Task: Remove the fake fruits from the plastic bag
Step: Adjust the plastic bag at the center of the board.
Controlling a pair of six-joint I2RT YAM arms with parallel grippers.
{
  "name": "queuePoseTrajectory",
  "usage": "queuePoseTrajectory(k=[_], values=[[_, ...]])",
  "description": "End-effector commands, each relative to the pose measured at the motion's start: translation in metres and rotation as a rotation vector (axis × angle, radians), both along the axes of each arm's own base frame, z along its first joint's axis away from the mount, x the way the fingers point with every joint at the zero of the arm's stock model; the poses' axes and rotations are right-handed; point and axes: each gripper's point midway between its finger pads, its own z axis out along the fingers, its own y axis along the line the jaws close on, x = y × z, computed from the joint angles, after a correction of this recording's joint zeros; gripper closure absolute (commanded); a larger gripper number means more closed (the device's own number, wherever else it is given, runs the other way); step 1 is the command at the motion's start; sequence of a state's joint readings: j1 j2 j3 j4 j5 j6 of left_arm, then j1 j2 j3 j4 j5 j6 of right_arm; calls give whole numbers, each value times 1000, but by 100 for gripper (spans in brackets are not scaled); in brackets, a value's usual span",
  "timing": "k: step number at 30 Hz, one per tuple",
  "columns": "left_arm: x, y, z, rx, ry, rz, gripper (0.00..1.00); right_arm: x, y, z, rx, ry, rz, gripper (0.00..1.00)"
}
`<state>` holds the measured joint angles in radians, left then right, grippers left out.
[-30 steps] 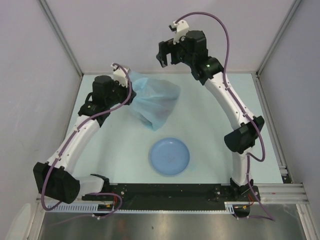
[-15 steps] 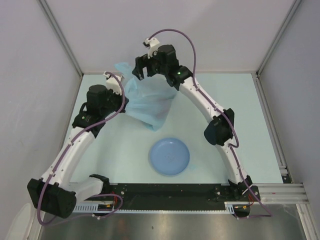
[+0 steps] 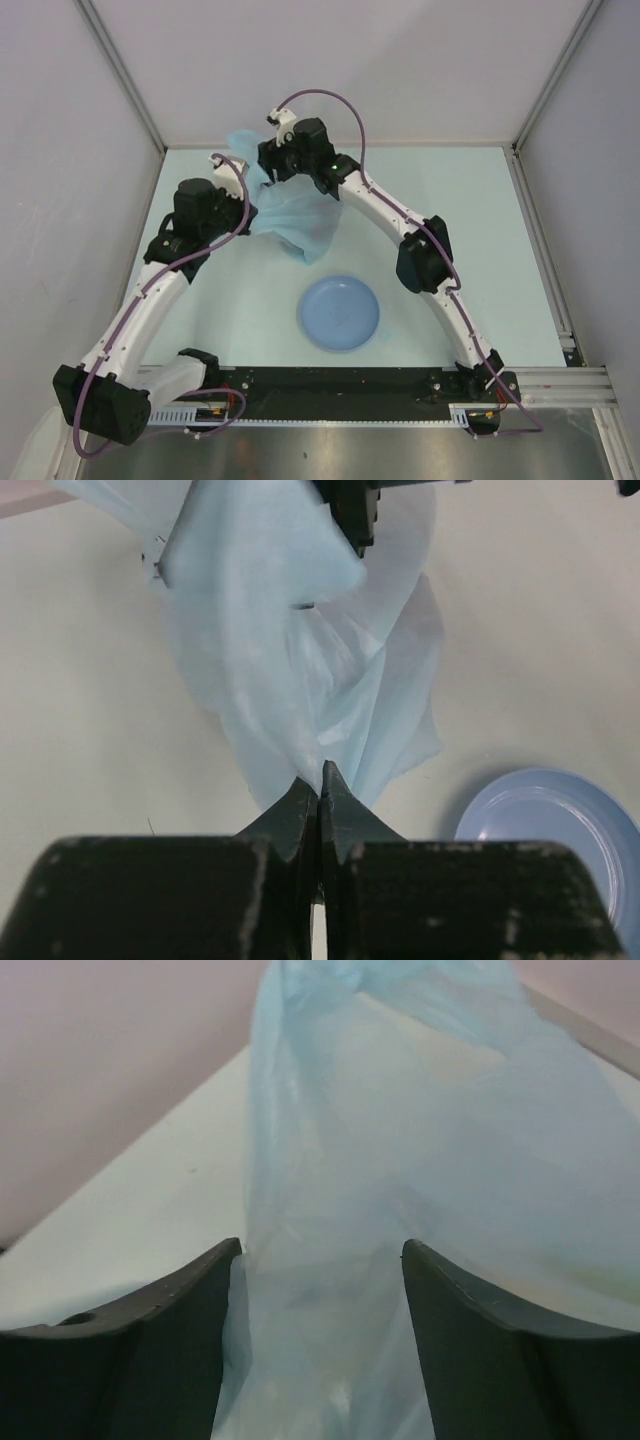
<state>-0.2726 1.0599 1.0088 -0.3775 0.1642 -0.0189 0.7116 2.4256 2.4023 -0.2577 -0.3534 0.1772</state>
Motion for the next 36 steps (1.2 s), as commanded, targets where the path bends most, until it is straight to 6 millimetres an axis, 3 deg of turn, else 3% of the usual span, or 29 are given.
queuePoseTrajectory(k=[1,2,4,6,7,8,9,10,11,15,16,17,18,19,20,22,23,24,25,26,27,28,29,30,31,32,33,34,36], values=[[-1,-1,8,-20,-24,-9,98,41,-21,8,-8,-68,-178,46],[3,-1,10,-17,-35,-5,99,48,-26,33,21,-110,-203,57],[12,1,20,-3,-75,7,100,62,-40,61,44,-182,-238,68],[29,-2,32,11,-131,-2,100,76,-61,103,76,-290,-294,92],[38,-4,52,16,-185,-3,99,78,-72,124,96,-329,-314,100],[49,-5,68,13,-238,1,100,81,-82,139,124,-353,-332,100],[67,-8,64,25,-230,4,100,98,-102,143,161,-378,-382,100],[79,-9,95,18,-297,17,100,101,-113,155,179,-408,-403,100],[92,-11,106,15,-325,25,100,102,-126,182,222,-477,-429,100],[146,-17,166,-25,-437,72,100,114,-172,234,234,-624,-534,100],[163,-24,191,-51,-483,69,100,117,-188,243,237,-647,-562,100],[170,-26,206,-67,-510,65,100,111,-201,267,249,-716,-583,100],[177,-30,218,-93,-524,65,100,110,-212,278,250,-749,-599,100],[185,-34,246,-121,-578,62,100,114,-226,279,213,-785,-620,100],[189,-37,253,-127,-585,55,100,110,-236,291,217,-826,-632,100],[184,-39,291,-180,-645,45,100,99,-254,313,210,-879,-649,100],[186,-41,290,-181,-641,39,100,104,-266,308,180,-883,-665,100],[183,-41,294,-181,-650,29,100,92,-277,323,186,-900,-675,100],[184,-43,282,-174,-627,24,100,89,-283,323,181,-893,-679,100],[171,-40,286,-175,-631,23,100,98,-289,294,129,-832,-677,100],[164,-39,281,-172,-621,13,100,93,-290,288,116,-814,-661,100],[168,-41,232,-141,-525,7,100,77,-296,293,111,-811,-657,100],[163,-40,218,-129,-515,-1,100,71,-298,282,90,-784,-651,100],[140,-36,223,-132,-535,-14,100,75,-293,222,22,-670,-625,100],[139,-37,165,-84,-438,-27,100,52,-297,225,25,-665,-614,100],[129,-35,146,-70,-406,-37,100,42,-295,201,-5,-621,-593,100],[113,-33,108,-38,-342,-57,100,33,-288,126,-89,-488,-563,100],[103,-33,90,-22,-311,-79,99,13,-292,123,-87,-463,-571,100],[80,-32,44,-5,-218,-98,95,-10,-297,44,-173,-245,-566,100]])
